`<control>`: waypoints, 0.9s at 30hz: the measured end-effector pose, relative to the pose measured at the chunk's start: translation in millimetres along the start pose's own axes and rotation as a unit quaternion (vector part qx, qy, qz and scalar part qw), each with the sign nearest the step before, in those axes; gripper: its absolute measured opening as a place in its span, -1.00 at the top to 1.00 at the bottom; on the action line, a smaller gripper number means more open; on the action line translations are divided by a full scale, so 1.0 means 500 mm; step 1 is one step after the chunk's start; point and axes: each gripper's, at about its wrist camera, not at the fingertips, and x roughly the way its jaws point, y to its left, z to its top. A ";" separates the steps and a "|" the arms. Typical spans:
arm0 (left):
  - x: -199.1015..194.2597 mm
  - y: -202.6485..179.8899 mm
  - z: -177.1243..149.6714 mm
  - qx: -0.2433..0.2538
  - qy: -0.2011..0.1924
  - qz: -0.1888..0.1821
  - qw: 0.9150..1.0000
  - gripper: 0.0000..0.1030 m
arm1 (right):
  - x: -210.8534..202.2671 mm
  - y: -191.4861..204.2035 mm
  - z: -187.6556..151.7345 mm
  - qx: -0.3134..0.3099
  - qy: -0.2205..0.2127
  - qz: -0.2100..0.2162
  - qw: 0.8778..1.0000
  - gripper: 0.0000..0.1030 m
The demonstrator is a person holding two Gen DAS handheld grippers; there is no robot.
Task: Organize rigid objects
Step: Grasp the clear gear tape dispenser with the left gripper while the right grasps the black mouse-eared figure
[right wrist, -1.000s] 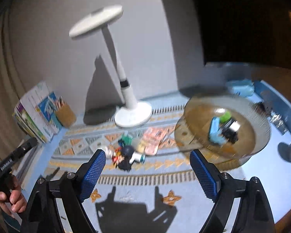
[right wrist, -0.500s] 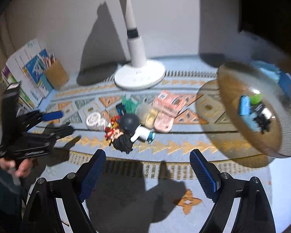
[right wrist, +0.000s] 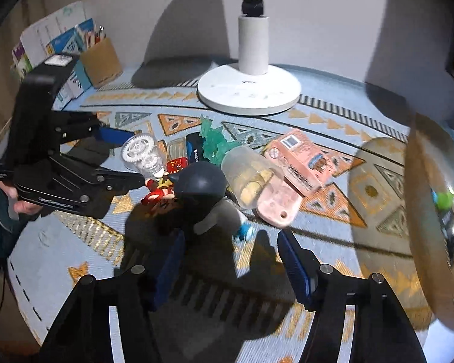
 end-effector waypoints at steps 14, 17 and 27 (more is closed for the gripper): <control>-0.004 -0.016 -0.012 -0.055 -0.011 0.050 0.997 -0.37 | 0.001 0.003 -0.013 0.015 -0.019 0.042 0.999 0.63; -0.025 -0.014 -0.044 -0.124 -0.008 0.080 0.989 -0.37 | -0.013 -0.011 -0.031 0.042 -0.022 0.045 0.998 0.69; -0.104 -0.087 -0.149 -0.208 0.007 0.020 0.978 -0.39 | -0.067 0.011 -0.117 0.083 -0.015 0.099 0.991 0.76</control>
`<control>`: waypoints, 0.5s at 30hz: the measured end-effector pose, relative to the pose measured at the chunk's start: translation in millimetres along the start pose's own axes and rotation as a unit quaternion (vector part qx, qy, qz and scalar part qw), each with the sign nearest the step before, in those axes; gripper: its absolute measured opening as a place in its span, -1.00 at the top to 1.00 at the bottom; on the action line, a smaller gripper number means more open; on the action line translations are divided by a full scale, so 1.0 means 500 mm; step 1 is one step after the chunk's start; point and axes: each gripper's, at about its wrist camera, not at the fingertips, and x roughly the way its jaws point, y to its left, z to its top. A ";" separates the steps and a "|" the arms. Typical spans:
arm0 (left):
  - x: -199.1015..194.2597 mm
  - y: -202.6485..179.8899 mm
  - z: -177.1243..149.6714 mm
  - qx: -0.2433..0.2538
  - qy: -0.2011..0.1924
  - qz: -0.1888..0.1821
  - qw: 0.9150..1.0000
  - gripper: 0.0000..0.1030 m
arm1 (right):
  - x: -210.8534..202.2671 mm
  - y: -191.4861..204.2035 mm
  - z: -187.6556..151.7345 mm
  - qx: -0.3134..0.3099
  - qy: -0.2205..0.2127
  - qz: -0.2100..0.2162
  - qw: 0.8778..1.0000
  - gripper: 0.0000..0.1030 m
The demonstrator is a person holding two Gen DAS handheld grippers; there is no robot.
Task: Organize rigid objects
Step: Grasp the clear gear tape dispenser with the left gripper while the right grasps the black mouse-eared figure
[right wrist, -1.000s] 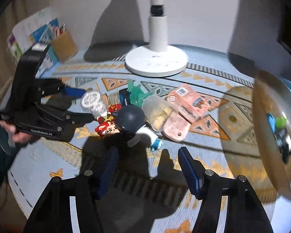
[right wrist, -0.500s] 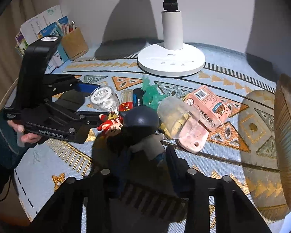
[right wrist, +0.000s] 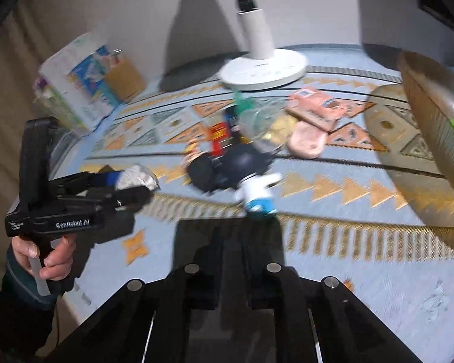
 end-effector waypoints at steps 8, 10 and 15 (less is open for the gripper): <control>-0.013 -0.057 -0.057 0.145 0.044 -0.023 0.988 -0.43 | 0.008 -0.008 0.034 -0.019 -0.019 -0.037 0.999 -0.34; -0.022 -0.059 -0.071 0.178 0.054 -0.040 0.982 -0.46 | 0.030 -0.008 0.044 -0.028 -0.004 -0.046 0.999 -0.34; -0.050 -0.033 -0.065 0.189 0.017 0.000 0.982 -0.46 | 0.079 0.008 0.062 -0.063 0.010 -0.073 0.995 -0.04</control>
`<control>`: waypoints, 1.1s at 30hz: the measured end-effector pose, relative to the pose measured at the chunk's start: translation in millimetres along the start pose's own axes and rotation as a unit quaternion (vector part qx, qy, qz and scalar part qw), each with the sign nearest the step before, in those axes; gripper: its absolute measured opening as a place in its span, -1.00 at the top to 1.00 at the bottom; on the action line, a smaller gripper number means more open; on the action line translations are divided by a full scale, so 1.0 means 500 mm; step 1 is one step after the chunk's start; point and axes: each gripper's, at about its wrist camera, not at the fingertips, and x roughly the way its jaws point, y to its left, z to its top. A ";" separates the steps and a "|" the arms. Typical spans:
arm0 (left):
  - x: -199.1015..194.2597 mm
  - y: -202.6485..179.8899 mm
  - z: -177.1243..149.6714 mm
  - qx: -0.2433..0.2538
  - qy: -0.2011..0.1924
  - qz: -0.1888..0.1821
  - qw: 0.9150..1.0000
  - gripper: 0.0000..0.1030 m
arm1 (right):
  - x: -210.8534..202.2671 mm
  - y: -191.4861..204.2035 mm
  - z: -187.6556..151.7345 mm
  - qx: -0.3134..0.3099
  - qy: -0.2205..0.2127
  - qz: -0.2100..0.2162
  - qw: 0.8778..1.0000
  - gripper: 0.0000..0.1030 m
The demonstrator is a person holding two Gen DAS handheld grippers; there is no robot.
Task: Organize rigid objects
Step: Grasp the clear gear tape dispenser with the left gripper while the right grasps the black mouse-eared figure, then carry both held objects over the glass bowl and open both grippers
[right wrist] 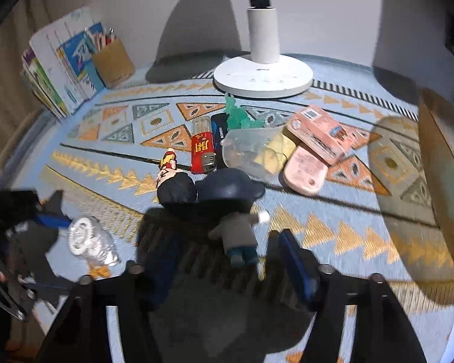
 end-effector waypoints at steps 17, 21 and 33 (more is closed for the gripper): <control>0.045 -0.079 0.033 0.001 -0.037 0.000 0.999 -0.09 | -0.070 -0.053 -0.091 0.104 -0.005 -0.034 0.994 0.28; 0.052 -0.079 0.035 -0.071 -0.044 0.024 0.996 -0.09 | -0.099 -0.044 -0.133 0.108 -0.007 -0.054 0.993 0.28; 0.047 -0.093 0.006 -0.069 -0.048 0.039 0.996 -0.38 | -0.102 -0.029 -0.150 0.080 -0.015 -0.062 0.995 0.25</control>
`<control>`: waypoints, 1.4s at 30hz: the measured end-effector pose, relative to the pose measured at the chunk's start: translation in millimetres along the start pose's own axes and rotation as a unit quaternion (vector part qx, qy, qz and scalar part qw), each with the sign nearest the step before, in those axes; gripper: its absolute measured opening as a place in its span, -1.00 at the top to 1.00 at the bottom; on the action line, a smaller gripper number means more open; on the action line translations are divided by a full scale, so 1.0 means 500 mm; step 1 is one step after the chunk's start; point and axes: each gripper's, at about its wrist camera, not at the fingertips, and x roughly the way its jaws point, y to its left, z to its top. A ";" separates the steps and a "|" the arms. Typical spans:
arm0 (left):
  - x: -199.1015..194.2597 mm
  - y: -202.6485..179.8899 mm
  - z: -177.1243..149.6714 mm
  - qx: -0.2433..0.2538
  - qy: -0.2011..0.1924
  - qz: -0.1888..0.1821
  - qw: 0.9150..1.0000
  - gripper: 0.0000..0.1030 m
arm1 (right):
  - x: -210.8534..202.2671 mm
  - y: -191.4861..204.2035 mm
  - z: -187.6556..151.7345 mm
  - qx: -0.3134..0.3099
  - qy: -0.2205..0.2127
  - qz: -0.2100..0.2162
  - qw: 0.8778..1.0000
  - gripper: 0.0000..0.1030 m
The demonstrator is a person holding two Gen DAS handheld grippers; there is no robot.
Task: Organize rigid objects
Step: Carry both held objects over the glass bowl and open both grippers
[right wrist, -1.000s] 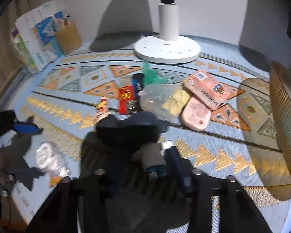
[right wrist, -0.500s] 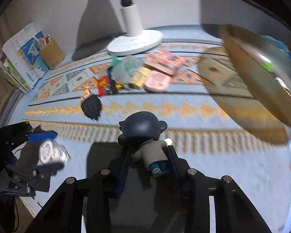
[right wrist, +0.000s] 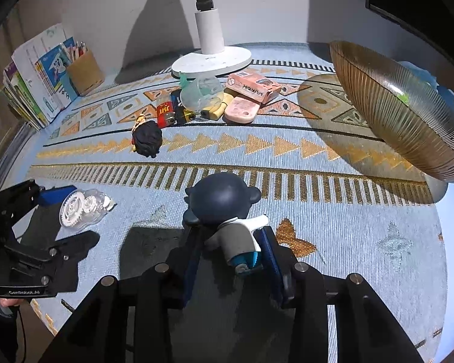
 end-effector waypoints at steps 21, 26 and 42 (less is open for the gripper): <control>-0.089 -0.083 0.095 -0.005 -0.105 -0.031 0.994 0.09 | -0.103 -0.009 -0.001 0.039 -0.074 0.089 0.992 0.27; -0.144 -0.138 0.227 -0.009 -0.172 -0.042 0.984 0.09 | -0.213 -0.102 0.033 0.062 -0.141 0.050 0.987 0.27; -0.009 -0.276 0.521 -0.060 -0.185 -0.060 0.979 0.08 | -0.344 -0.391 0.160 0.178 -0.225 -0.144 0.947 0.27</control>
